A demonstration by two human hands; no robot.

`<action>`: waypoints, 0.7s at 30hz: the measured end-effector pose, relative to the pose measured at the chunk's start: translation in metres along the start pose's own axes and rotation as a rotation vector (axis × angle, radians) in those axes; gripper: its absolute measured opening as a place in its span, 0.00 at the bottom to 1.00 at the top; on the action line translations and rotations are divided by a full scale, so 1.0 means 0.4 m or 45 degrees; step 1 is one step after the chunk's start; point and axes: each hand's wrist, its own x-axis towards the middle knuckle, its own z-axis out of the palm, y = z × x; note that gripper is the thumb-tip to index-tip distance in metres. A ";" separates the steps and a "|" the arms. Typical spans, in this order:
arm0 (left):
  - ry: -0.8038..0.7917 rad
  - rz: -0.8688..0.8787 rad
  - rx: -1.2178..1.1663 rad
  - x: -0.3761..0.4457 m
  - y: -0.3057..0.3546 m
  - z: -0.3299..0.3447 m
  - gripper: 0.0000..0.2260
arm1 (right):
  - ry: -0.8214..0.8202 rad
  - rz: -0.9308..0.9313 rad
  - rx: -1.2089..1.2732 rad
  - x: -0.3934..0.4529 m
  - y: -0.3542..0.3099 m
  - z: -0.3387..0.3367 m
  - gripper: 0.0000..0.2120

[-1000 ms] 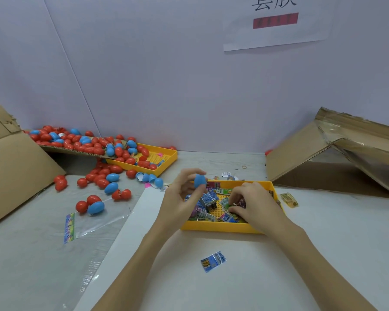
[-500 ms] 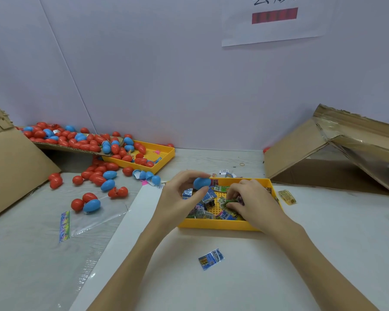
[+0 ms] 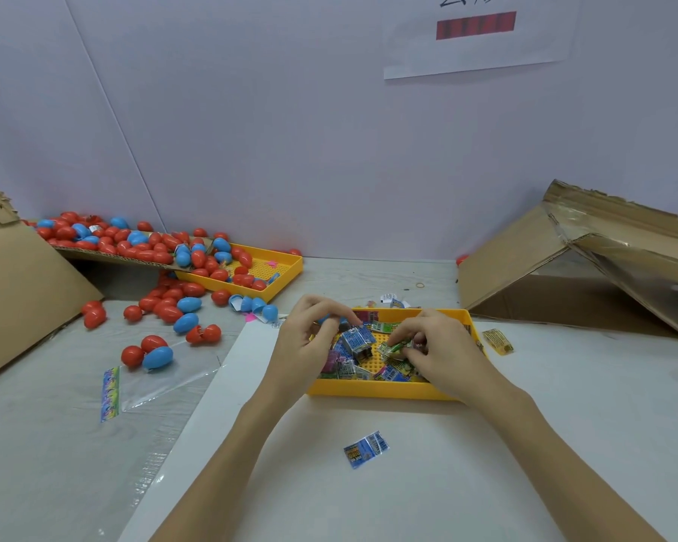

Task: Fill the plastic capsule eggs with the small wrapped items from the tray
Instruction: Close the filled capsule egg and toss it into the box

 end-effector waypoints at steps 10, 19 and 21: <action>-0.036 0.115 0.176 -0.009 -0.003 0.017 0.10 | 0.137 -0.206 0.318 -0.018 -0.034 -0.021 0.14; 0.001 -0.031 0.059 0.001 -0.009 0.013 0.06 | 0.175 -0.325 0.386 -0.018 -0.056 -0.011 0.21; 0.004 -0.066 0.032 0.003 -0.009 0.010 0.03 | 0.127 -0.272 0.381 -0.019 -0.053 -0.008 0.22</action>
